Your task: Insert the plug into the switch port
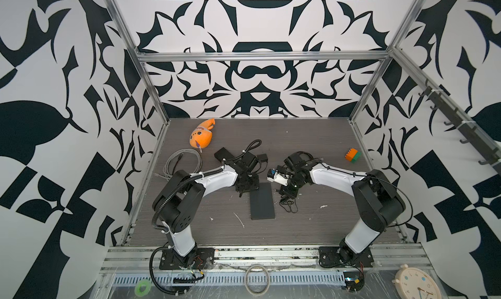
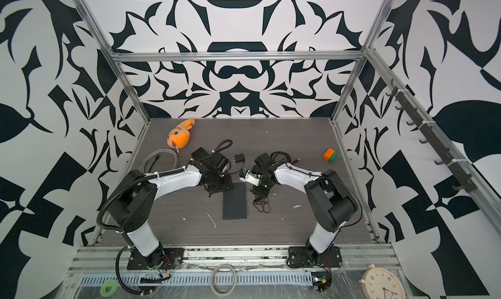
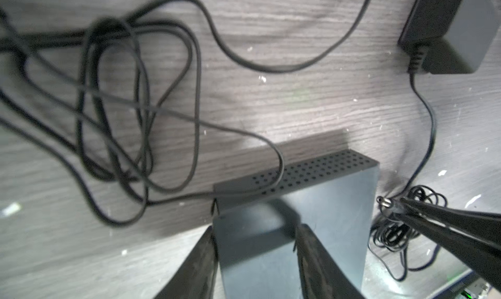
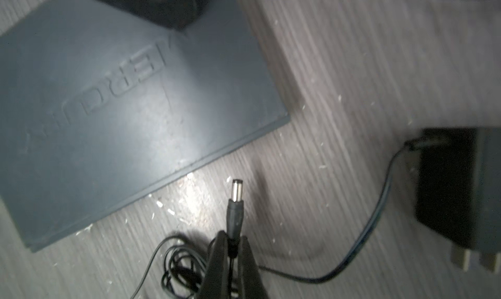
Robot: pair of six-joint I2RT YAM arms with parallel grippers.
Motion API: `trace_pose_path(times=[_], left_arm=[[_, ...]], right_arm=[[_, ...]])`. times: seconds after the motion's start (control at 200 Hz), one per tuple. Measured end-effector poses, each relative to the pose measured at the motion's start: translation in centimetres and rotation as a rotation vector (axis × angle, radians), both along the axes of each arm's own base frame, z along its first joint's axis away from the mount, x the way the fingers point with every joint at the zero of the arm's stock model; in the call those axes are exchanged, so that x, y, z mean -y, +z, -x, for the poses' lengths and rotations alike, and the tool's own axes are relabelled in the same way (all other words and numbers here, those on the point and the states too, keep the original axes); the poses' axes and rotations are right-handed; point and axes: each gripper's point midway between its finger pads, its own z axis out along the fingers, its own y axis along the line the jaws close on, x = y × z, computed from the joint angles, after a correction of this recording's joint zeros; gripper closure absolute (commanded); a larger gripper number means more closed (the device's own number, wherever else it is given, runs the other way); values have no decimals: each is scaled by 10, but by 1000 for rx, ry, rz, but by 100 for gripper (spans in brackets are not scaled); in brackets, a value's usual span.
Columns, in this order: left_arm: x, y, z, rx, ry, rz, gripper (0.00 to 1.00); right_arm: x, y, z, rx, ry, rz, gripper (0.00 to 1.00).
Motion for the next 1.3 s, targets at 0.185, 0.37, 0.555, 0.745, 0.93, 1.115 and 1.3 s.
trace_pose_path(times=[0.185, 0.37, 0.555, 0.745, 0.93, 1.115, 1.3], left_arm=[[7, 0, -8, -3, -71, 13, 52], [10, -1, -17, -11, -109, 43, 53], [9, -2, -18, -20, -135, 66, 54], [10, -2, -19, -25, -159, 83, 54], [13, -3, -24, -24, -188, 106, 54], [13, -3, -30, -9, -207, 132, 54], [11, -3, -40, 10, -211, 158, 55]], right_arm=[[-3, -4, -5, 16, 7, -8, 94], [-5, -4, -6, 26, 16, -9, 93], [-5, -4, -5, 30, 25, -8, 93], [-6, -4, -5, 40, 41, -3, 93], [-6, -11, -15, 84, 94, 22, 97], [-8, -12, -23, 170, 184, 21, 100], [-9, -12, -30, 223, 203, 9, 99]])
